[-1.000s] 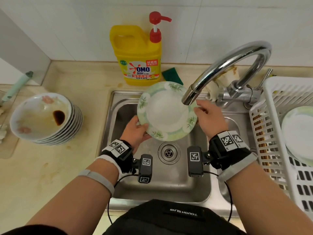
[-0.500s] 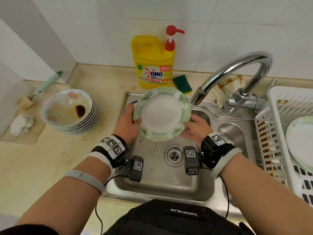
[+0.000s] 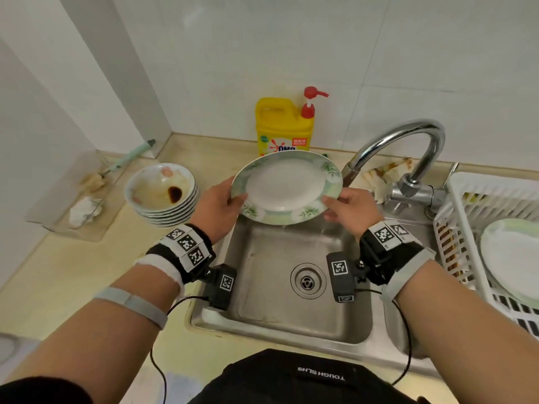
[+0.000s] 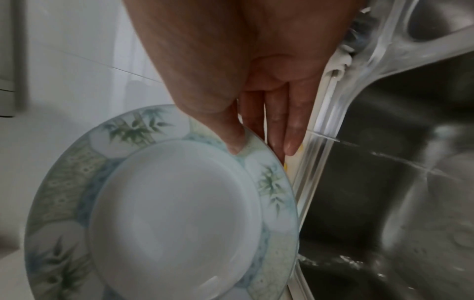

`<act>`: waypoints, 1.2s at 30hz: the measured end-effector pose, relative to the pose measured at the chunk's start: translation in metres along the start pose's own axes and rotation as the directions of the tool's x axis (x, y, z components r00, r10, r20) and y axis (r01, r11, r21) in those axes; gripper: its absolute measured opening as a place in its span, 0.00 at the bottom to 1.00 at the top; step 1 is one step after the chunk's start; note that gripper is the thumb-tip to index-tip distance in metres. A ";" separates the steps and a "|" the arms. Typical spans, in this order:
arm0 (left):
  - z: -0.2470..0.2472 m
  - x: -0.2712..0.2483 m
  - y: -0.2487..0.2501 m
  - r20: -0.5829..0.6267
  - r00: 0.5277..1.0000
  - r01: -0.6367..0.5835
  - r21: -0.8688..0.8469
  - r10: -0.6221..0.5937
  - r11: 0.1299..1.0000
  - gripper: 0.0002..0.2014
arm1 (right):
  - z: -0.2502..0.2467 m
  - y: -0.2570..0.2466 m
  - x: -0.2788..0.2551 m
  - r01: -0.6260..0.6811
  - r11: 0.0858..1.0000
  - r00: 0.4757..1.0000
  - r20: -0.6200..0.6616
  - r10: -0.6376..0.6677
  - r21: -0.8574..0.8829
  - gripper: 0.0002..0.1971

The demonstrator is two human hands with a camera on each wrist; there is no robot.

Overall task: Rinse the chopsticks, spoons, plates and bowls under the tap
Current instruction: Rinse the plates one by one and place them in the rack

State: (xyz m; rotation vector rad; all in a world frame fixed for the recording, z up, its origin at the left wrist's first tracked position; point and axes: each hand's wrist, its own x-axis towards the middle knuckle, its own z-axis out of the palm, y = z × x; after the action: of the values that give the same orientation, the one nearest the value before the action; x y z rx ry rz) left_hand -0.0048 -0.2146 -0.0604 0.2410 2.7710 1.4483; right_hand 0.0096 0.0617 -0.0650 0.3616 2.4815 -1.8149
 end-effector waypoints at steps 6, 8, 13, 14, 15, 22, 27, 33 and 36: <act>-0.007 -0.008 0.025 -0.051 0.997 -0.061 0.000 0.061 0.998 0.16 | -0.016 -0.015 -0.013 0.119 0.992 0.992 -0.034 -0.121 -0.047 0.10; -0.008 -0.009 0.029 -0.054 0.995 -0.085 -0.002 0.085 0.996 0.16 | -0.021 -0.016 -0.016 0.143 0.989 0.989 -0.046 -0.144 -0.032 0.10; -0.007 -0.007 0.035 -0.029 0.989 -0.143 0.015 0.144 0.990 0.18 | -0.036 -0.018 -0.026 0.192 0.981 0.980 -0.058 -0.193 -0.027 0.07; -0.007 -0.007 0.038 -0.023 0.989 -0.145 0.007 0.145 0.989 0.18 | -0.039 -0.019 -0.029 0.197 0.980 0.978 -0.064 -0.199 -0.028 0.07; -0.006 -0.007 0.041 -0.018 0.988 -0.151 0.005 0.151 0.989 0.18 | -0.041 -0.019 -0.031 0.206 0.978 0.976 -0.072 -0.208 -0.030 0.08; 0.008 -0.010 0.036 0.074 0.988 -0.138 0.034 0.135 0.990 0.17 | -0.045 0.004 -0.049 0.155 0.968 0.976 -0.118 -0.181 -0.199 0.06; 0.014 -0.017 0.035 0.091 0.986 -0.137 -0.043 0.140 0.990 0.15 | -0.045 0.012 -0.057 0.124 0.976 0.970 -0.184 -0.157 -0.178 0.06; 0.013 -0.006 0.044 0.135 0.948 -0.294 0.032 0.287 0.955 0.16 | -0.048 0.013 -0.066 0.084 0.933 0.965 -0.205 -0.164 -0.351 0.08; 0.020 -0.009 0.039 0.188 0.927 -0.341 0.064 0.324 0.938 0.18 | -0.043 0.024 -0.073 0.011 0.896 0.975 -0.194 -0.107 -0.443 0.12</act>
State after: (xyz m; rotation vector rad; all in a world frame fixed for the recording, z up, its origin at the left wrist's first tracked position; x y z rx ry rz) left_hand 0.0110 -0.1777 -0.0402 0.8362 2.7528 1.2710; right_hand 0.0902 0.0975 -0.0617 0.4766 2.9766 -1.2205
